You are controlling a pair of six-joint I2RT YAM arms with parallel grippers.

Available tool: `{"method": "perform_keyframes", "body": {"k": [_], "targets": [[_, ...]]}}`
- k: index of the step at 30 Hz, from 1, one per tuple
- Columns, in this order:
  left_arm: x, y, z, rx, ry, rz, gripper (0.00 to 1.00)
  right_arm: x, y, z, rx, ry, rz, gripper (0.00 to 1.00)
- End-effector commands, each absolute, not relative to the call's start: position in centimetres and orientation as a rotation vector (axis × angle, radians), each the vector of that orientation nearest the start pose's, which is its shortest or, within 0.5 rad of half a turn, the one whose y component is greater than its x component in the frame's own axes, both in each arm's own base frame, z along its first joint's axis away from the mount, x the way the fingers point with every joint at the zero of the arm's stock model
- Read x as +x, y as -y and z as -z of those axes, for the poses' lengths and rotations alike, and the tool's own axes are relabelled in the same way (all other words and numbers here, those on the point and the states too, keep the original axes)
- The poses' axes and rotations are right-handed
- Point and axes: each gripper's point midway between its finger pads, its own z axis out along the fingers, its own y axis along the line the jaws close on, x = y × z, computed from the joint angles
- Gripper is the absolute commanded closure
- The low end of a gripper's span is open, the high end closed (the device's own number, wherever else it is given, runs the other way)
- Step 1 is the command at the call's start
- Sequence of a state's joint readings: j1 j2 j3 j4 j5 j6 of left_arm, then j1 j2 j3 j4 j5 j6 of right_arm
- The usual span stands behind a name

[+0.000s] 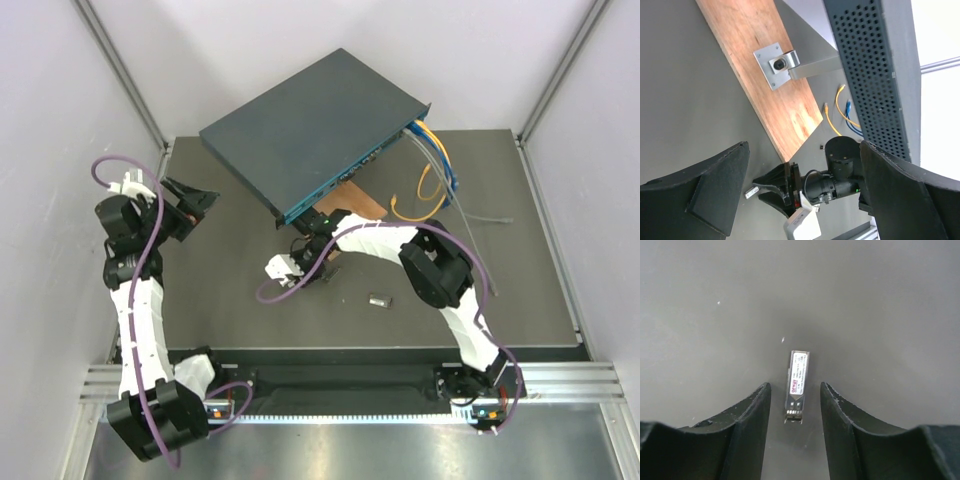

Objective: Insert the plug into the switch port

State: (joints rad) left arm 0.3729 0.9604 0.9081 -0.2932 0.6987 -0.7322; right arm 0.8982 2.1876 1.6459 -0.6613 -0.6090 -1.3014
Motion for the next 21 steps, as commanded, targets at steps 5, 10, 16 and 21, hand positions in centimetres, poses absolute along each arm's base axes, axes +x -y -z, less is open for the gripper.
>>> {"method": "perform_keyframes", "body": {"k": [5,10,16,21], "targets": [[31.8,1.7,-30.8,-0.508,-1.801,0.879,0.04,23.4,-39.7,0.4,-2.578,-1.128,-0.698,0.61],[31.9,1.7,-30.8,-0.507,-1.801,0.887,0.04,22.6,-38.3,1.8,-2.650,-1.179,-0.699,0.66],[31.8,1.7,-31.0,-0.498,-1.794,0.885,0.04,22.1,-37.0,2.2,-2.683,-1.200,-0.673,0.76],[31.8,1.9,-32.0,-0.466,-1.767,0.884,0.04,21.7,-36.6,1.3,-2.658,-1.203,-0.651,1.00]]}}
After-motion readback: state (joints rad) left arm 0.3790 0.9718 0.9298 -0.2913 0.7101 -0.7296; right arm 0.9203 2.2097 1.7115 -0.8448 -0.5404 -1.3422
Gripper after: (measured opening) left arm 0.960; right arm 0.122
